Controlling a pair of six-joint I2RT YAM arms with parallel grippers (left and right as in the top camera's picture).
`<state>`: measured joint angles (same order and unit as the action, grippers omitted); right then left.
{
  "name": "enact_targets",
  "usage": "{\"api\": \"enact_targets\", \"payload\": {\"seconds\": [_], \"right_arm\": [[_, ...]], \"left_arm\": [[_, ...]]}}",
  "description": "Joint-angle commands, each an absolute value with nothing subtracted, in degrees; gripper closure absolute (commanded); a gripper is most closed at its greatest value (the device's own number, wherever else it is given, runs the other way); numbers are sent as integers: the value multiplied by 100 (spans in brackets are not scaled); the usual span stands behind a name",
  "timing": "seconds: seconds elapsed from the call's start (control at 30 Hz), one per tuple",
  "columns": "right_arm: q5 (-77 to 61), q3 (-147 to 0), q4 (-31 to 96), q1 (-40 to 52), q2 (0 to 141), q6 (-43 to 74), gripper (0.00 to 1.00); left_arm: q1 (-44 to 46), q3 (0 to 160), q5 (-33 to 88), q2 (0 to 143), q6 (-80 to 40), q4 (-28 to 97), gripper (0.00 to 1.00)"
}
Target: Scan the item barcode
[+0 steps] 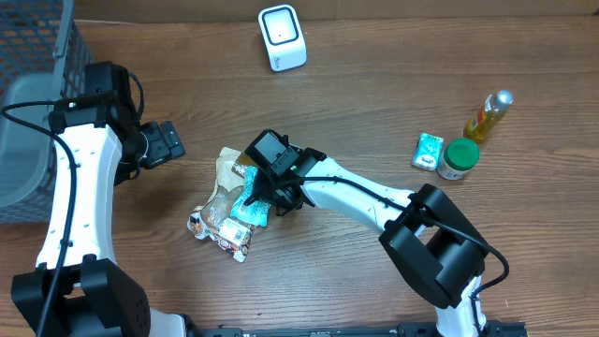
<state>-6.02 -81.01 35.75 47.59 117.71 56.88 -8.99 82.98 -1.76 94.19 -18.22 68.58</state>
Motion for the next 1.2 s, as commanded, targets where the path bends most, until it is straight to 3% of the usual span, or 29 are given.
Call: {"api": "enact_targets", "payload": {"seconds": [0.0,0.07,0.17,0.2,0.83,1.17], "right_arm": [[-635,-8134,3645,4762,11968,5743,67],[-635,-8134,3645,4762,11968,5743,69],[-633,-8134,3645,4759,11968,5714,92],[-633,-8134,3645,4759,11968,5701,96],[-622,-8147,3780,4644,11434,5199,96],[362,-8141,4405,4200,10820,5207,96]], "left_arm": [[-897,8324,-189,9439,-1820,6853,0],[-897,8324,-189,9439,-1820,6853,0],[-897,8324,-189,9439,-1820,6853,0],[-897,8324,-189,9439,-1820,6853,0],[-897,8324,-189,9439,-1820,6853,0],[-897,8324,-189,9439,-1820,6853,0]]}}
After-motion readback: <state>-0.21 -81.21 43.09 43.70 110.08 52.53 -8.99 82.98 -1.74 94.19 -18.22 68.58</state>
